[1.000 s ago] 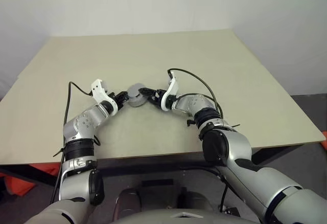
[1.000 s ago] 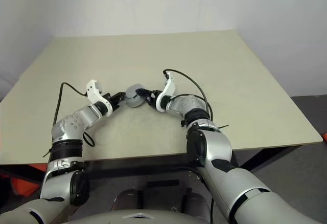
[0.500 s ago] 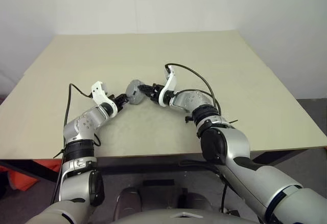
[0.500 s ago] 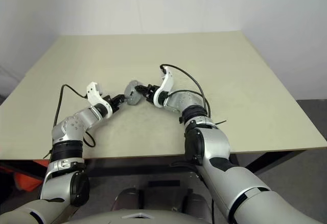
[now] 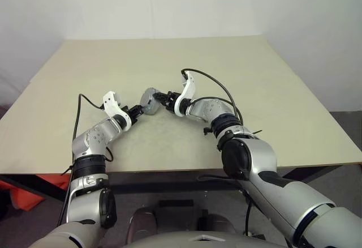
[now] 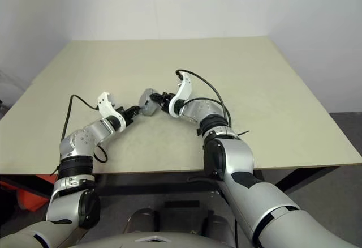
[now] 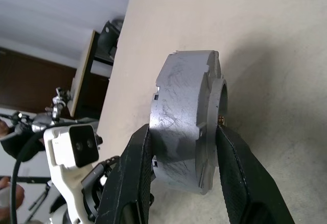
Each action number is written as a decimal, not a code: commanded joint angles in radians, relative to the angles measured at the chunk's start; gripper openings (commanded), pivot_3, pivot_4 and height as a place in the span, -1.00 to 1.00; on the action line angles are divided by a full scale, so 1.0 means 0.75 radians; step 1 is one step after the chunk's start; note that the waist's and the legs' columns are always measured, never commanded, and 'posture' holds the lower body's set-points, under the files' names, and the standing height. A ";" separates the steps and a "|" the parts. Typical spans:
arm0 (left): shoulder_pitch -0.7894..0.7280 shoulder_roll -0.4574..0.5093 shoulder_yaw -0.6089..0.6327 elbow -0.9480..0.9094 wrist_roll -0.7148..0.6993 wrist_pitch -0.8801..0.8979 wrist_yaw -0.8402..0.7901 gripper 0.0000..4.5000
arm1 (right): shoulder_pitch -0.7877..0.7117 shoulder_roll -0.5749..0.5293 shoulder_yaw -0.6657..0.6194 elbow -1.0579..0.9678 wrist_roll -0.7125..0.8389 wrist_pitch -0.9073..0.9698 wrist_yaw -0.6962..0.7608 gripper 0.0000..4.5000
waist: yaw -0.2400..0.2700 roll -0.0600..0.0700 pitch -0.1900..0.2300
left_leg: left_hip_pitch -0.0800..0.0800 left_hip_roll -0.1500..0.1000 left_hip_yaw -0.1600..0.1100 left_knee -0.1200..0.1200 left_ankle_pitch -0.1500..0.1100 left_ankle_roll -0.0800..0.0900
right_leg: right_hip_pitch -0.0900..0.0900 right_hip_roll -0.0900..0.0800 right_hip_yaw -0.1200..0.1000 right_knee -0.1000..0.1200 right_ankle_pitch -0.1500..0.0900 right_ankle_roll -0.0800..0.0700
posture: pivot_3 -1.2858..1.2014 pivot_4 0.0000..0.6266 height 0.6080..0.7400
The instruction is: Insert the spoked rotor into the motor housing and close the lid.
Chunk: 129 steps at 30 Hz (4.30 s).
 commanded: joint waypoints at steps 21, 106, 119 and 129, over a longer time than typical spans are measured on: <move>0.117 -0.003 0.195 -0.177 -0.301 0.019 -0.029 -1.00 | -0.113 -0.055 -0.447 0.049 0.461 0.130 -0.118 -0.24 | 0.003 -0.002 0.001 | -0.031 0.001 0.000 0.016 -0.006 0.010 | -0.027 0.000 -0.003 0.011 0.002 0.002 | 0.03 -1.00 1.00; 0.375 0.145 0.147 -0.407 -1.302 0.014 0.123 0.98 | 0.158 -0.132 -0.123 -0.179 0.391 0.347 0.079 -0.24 | 0.016 -0.012 0.006 | -0.026 0.002 -0.005 0.024 -0.002 0.003 | -0.019 0.001 -0.004 0.017 0.004 0.005 | 0.03 -1.00 1.00; 0.374 0.148 0.141 -0.400 -1.267 -0.007 0.110 0.98 | 0.171 -0.142 -0.089 -0.126 0.307 0.219 0.054 -0.24 | 0.021 -0.012 0.006 | -0.021 0.002 -0.005 0.024 -0.002 0.002 | -0.013 0.001 -0.004 0.018 0.002 0.003 | 0.03 -1.00 1.00; 0.368 0.151 0.138 -0.391 -1.249 -0.013 0.105 1.00 | 0.169 -0.148 -0.042 -0.110 0.222 0.101 0.044 0.59 | 0.035 -0.012 0.006 | -0.005 0.002 -0.005 0.024 0.001 -0.002 | 0.000 0.000 -0.003 0.018 0.001 0.002 | 0.03 -1.00 1.00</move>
